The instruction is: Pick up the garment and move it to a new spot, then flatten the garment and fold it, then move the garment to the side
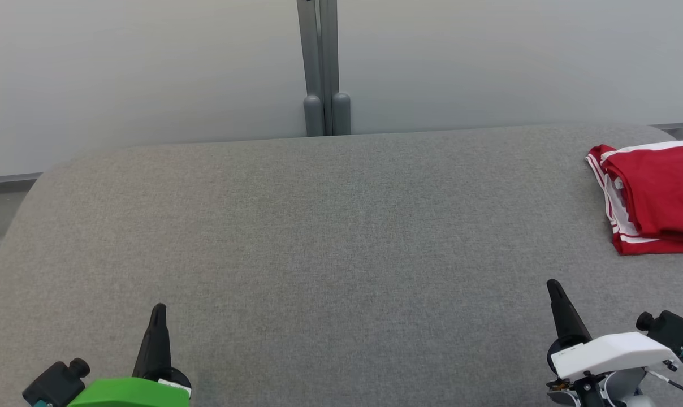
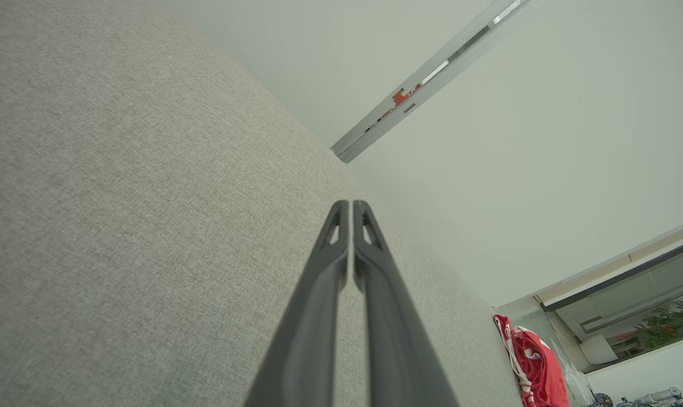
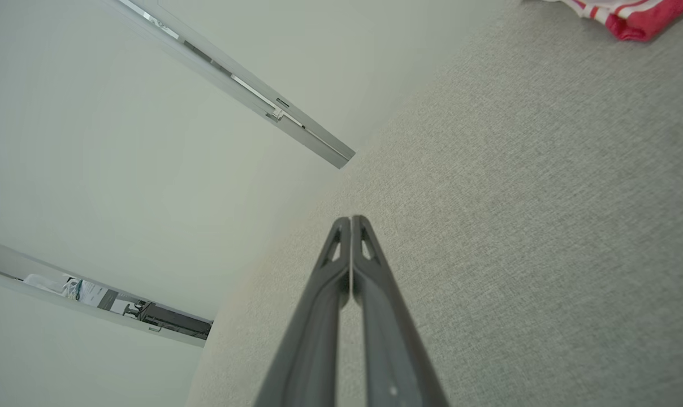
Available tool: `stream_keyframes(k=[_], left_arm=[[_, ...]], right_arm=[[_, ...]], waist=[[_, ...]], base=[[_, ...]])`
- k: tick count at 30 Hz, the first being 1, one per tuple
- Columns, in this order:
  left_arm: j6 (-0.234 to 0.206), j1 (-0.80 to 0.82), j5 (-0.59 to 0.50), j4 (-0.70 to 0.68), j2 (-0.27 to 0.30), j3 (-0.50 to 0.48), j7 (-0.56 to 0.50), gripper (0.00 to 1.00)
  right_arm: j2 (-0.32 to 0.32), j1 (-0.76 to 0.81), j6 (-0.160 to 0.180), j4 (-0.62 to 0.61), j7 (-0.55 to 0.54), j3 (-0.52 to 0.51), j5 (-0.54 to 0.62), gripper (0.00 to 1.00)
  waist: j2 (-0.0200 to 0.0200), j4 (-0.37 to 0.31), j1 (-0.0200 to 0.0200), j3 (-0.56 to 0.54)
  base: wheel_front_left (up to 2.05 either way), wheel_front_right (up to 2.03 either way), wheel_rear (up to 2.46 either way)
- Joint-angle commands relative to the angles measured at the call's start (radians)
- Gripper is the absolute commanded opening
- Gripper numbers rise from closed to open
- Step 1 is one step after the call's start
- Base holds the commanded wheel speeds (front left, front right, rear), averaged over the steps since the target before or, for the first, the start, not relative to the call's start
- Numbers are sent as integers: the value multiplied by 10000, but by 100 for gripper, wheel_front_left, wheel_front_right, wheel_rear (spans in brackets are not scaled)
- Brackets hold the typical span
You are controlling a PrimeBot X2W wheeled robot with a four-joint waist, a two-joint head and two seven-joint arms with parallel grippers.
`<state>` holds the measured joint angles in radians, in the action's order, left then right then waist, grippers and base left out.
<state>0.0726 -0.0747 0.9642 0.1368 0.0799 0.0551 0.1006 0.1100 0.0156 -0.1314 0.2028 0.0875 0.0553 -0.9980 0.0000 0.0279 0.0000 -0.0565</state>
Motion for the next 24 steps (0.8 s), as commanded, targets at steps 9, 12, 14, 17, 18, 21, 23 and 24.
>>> stream_keyframes(k=[9,12,14,17,18,21,23,24], left_arm=[[163,532,1303,106,111,-230,-296,0],[186,612,1611,157,114,-284,-375,0],[203,666,1854,196,115,-325,-431,0],[233,736,2159,249,115,-376,-503,0],[244,762,2259,267,115,-396,-540,0],[262,840,2565,318,115,-443,-611,0],[280,881,2759,352,114,-476,-658,0],[291,905,2854,370,114,-494,-694,0]], right_arm=[[-35,-406,5,-6,-319,-272,-1173,0],[-55,-453,6,19,-402,-333,-1473,0],[-69,-501,5,32,-456,-379,-1689,0],[-87,-544,5,54,-532,-441,-1971,0],[-93,-561,6,62,-567,-464,-2079,0],[-113,-598,5,82,-640,-521,-2340,0],[-126,-627,5,99,-695,-563,-2528,0],[-131,-652,5,105,-717,-585,-2630,0]], waist=[[0,-35,0,74],[0,-45,0,96],[0,-53,0,114],[0,-64,0,136],[0,-68,0,144],[0,-78,0,167],[0,-85,0,182],[0,-89,0,191]], base=[[0,0,0],[0,0,0],[0,0,0],[0,0,0],[0,0,0],[0,0,0],[0,0,0],[0,0,0]])
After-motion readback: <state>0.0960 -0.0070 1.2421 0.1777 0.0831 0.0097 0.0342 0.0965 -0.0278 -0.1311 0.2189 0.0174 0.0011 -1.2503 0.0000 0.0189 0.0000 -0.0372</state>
